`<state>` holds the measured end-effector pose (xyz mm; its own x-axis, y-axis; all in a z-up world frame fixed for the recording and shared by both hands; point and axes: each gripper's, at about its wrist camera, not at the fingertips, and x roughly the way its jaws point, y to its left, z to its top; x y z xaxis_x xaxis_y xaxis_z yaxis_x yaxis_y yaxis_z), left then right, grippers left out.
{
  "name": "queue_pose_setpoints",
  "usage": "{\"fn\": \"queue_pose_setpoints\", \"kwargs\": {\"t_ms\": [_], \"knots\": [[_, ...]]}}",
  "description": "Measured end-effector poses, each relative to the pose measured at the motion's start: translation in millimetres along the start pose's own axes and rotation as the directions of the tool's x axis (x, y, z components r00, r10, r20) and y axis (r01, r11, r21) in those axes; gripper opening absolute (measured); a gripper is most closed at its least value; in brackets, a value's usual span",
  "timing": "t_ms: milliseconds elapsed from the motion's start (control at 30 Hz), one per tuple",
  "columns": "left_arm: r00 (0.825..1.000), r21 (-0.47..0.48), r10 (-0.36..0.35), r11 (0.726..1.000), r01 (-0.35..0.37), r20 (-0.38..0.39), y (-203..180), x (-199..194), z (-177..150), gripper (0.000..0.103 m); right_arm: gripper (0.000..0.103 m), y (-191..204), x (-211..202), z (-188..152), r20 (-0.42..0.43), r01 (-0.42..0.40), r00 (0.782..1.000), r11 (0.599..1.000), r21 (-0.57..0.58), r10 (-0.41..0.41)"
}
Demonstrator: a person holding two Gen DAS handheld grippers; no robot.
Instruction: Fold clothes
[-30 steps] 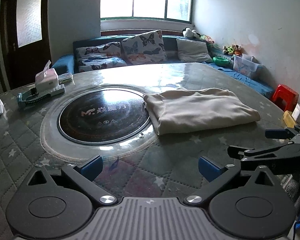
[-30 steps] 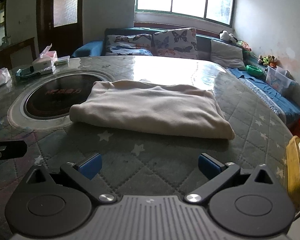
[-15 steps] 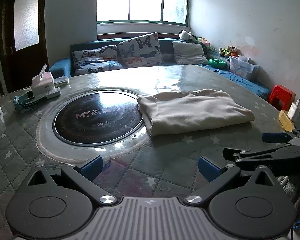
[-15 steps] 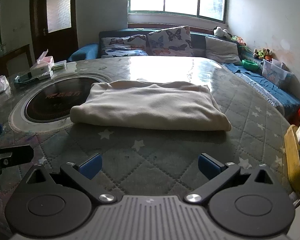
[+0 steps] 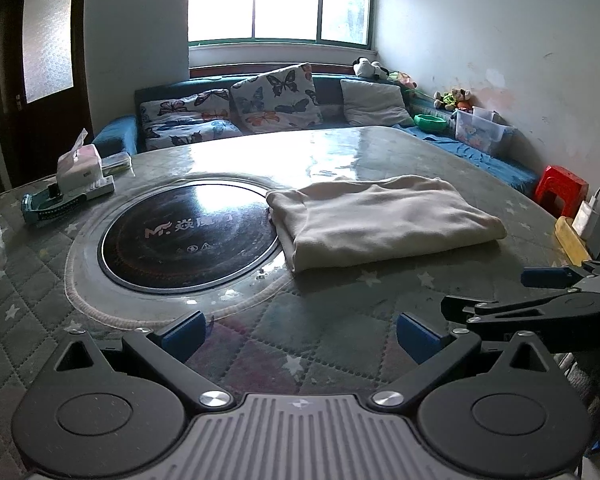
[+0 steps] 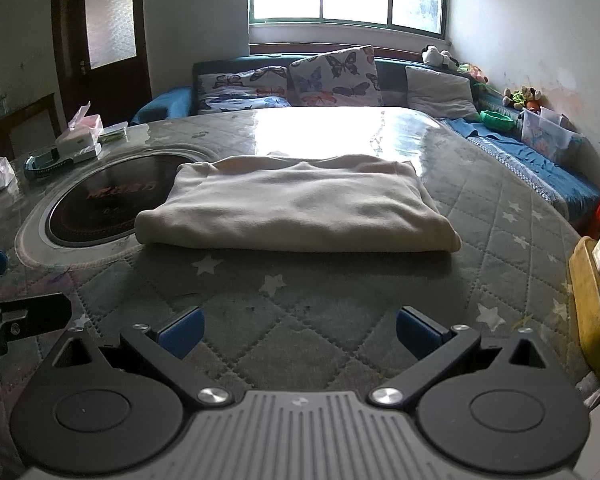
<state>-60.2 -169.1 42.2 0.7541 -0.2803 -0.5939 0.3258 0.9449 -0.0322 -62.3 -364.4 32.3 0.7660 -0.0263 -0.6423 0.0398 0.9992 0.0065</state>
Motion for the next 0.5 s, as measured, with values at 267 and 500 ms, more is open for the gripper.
{"fn": "queue_pose_setpoints", "kwargs": {"t_ms": [267, 500], "knots": [[1.000, 0.011, -0.009, 1.000, 0.010, -0.009, -3.3, 5.3, 2.1, 0.103, 0.103, -1.8, 1.4, 2.5, -0.001, 0.002, 1.000, 1.000, 0.011, -0.002], [1.000, 0.012, -0.016, 1.000, 0.016, -0.014, -3.1, 10.1, 4.3, 0.103, 0.103, -3.4, 5.4, 4.4, -0.008, 0.003, 1.000, 1.000, 0.015, -0.003]]}}
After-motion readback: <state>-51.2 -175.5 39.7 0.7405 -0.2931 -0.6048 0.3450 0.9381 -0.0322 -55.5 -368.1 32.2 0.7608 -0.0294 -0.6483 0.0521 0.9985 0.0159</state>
